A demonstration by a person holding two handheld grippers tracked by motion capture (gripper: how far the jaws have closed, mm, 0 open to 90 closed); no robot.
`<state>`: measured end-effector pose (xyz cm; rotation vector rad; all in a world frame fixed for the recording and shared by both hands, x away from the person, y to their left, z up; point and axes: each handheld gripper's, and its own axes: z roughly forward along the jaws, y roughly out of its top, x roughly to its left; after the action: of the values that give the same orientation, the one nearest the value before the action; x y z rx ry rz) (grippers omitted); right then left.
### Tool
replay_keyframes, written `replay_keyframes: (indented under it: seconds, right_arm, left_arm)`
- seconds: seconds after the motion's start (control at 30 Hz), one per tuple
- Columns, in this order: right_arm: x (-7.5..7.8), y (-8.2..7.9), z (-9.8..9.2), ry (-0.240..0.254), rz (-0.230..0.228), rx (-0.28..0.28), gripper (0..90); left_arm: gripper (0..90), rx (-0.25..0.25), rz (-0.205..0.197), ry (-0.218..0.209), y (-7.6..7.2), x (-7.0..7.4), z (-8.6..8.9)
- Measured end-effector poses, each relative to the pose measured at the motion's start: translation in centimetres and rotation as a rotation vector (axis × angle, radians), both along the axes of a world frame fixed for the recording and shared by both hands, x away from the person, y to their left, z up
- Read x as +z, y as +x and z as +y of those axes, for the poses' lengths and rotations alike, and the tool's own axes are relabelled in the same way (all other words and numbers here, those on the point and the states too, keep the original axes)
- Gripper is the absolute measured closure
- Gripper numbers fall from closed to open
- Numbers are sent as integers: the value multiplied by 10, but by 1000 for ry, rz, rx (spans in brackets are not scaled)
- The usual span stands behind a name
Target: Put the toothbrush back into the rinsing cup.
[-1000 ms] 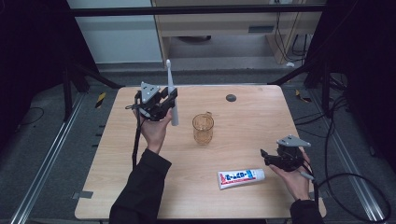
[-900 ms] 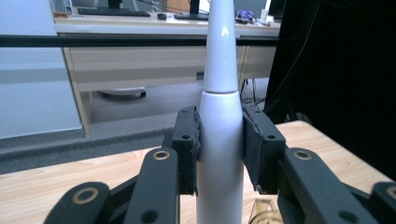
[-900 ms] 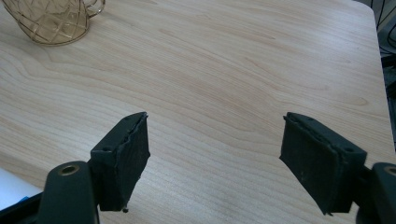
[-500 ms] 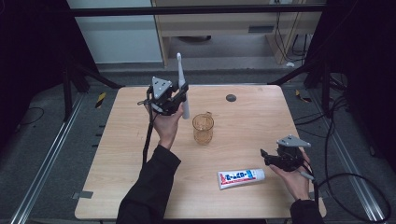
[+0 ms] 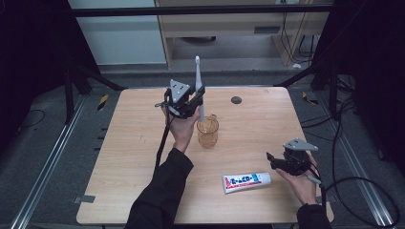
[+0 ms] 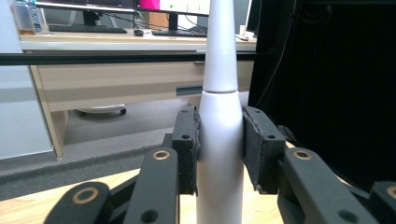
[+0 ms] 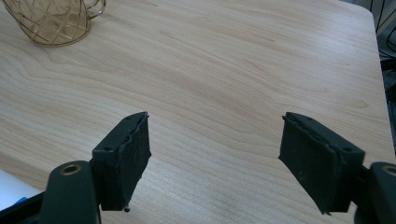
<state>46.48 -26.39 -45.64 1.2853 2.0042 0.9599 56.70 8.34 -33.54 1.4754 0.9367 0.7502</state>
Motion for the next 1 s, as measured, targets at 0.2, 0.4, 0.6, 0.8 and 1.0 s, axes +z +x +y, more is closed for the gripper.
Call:
replay_keyframes:
  seconds: [0.2,0.4,0.6,0.8,1.0]
  right_arm:
    - [0,0,0,-6,-1,7,246]
    - [-1,1,1,-11,1,16,257]
    - [-1,0,1,-12,1,17,256]
    - [-2,1,2,-14,6,17,257]
    - [-2,1,2,-17,6,16,259]
  left_arm:
    - [675,-14,-4,0,0,-5,-4]
    - [675,-24,4,16,2,-10,-6]
    - [675,-36,10,23,1,-16,-7]
    - [675,-27,14,31,2,-24,-4]
    - [675,-37,26,37,2,-34,-3]
